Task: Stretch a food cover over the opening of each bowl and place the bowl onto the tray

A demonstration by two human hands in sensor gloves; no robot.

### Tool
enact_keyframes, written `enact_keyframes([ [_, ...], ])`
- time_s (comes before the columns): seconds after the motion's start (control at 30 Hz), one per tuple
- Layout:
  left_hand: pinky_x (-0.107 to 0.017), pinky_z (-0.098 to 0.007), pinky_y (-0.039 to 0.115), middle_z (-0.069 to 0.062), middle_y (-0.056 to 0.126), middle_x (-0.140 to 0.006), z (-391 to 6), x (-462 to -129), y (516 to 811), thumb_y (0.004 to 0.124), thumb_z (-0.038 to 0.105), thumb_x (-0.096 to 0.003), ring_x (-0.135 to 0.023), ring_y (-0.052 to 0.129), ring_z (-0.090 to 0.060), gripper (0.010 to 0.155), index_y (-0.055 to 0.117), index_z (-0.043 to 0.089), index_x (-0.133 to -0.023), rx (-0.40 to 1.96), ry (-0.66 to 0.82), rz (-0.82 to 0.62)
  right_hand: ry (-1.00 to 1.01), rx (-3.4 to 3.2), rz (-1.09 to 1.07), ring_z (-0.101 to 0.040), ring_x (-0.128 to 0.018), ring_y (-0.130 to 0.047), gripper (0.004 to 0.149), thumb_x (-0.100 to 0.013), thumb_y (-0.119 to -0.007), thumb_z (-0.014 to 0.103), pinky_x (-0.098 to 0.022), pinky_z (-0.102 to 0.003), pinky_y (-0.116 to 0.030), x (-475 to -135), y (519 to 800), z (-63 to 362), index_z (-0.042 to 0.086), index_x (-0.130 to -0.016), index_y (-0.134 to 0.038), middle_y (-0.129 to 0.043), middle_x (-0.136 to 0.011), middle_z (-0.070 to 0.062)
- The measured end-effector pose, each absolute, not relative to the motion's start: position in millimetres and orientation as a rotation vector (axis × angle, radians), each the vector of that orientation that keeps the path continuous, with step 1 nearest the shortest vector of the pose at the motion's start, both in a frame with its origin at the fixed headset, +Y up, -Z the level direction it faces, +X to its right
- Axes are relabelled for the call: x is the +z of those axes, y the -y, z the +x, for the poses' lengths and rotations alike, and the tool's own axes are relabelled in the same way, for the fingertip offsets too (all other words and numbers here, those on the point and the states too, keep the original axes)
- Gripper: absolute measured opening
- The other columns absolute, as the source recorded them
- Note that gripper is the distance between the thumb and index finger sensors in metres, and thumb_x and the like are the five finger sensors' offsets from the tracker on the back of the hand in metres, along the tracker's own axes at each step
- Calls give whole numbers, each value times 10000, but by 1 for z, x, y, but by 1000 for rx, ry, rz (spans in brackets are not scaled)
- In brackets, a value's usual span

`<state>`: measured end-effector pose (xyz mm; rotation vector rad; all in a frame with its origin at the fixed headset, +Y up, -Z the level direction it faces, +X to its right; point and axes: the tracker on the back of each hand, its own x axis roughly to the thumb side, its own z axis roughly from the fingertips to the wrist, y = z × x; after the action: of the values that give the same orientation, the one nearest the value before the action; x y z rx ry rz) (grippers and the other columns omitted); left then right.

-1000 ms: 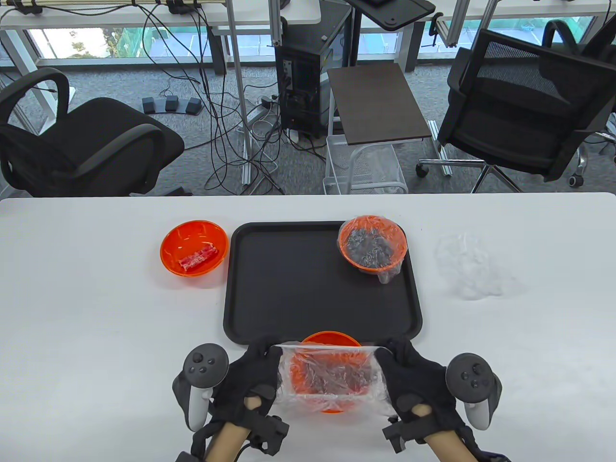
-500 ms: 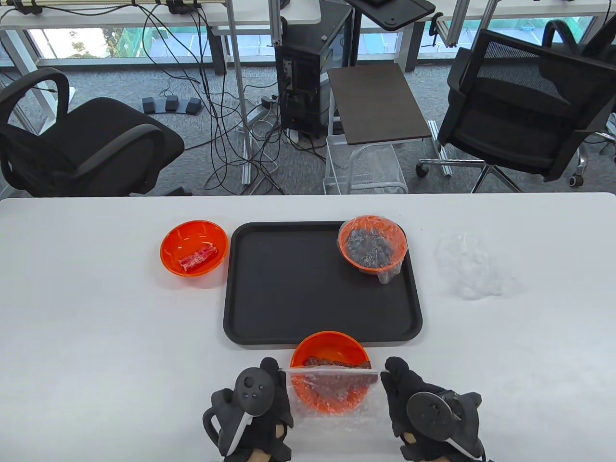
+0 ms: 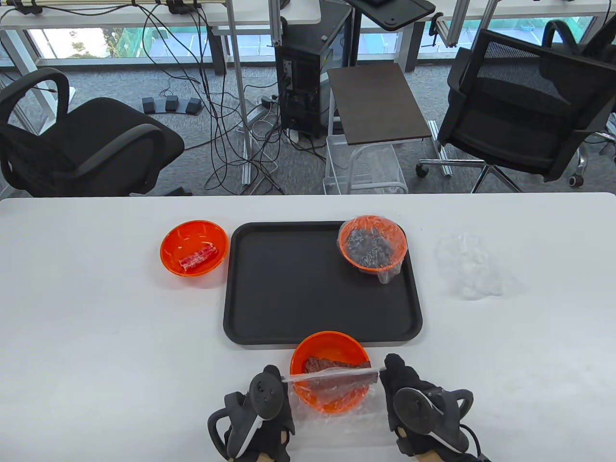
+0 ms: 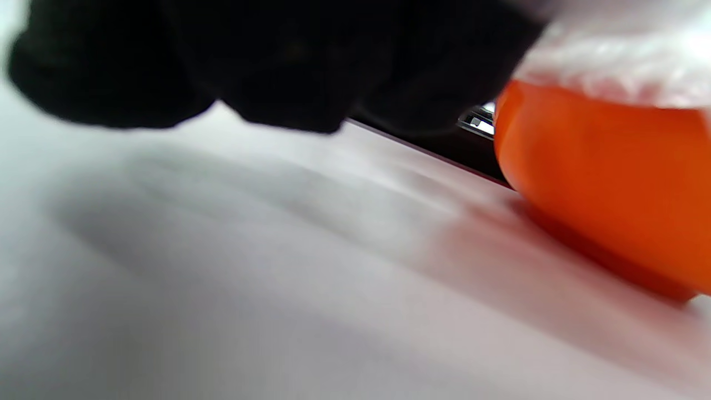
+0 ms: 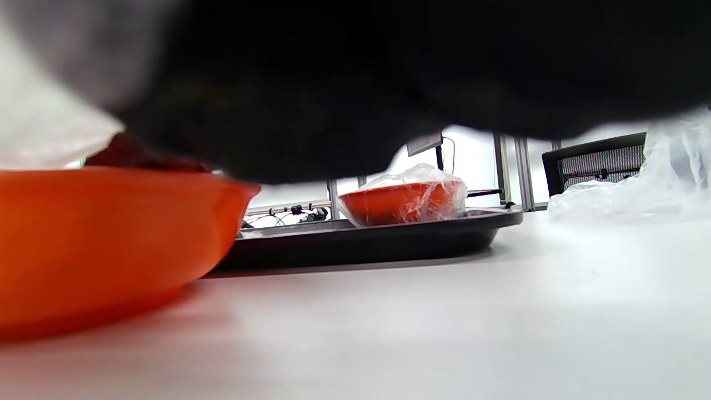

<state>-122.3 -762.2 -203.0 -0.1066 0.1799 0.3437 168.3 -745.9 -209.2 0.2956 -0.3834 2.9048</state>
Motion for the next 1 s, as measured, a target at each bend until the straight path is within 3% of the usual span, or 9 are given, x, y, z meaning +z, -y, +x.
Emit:
enact_keyframes([
  [0.5, -199, -378, 978, 136, 1014, -250, -121, -211, 768, 682, 478, -518, -73, 1036, -132, 496, 725, 210, -933, 329, -191, -108, 372, 2914, 332, -52, -37, -1040, 490, -500, -698, 357, 18, -259, -930, -218, 756, 166, 98, -915, -715, -959, -417, 20],
  [1.0, -190, -375, 963, 143, 1033, -266, -126, -222, 771, 700, 491, -512, -89, 1041, -141, 484, 753, 264, -935, 386, -174, -152, 249, 2730, 211, -124, -149, -1078, 476, -491, -730, 323, -75, -313, -952, -235, 759, 172, 136, -929, -741, -979, -535, -27],
])
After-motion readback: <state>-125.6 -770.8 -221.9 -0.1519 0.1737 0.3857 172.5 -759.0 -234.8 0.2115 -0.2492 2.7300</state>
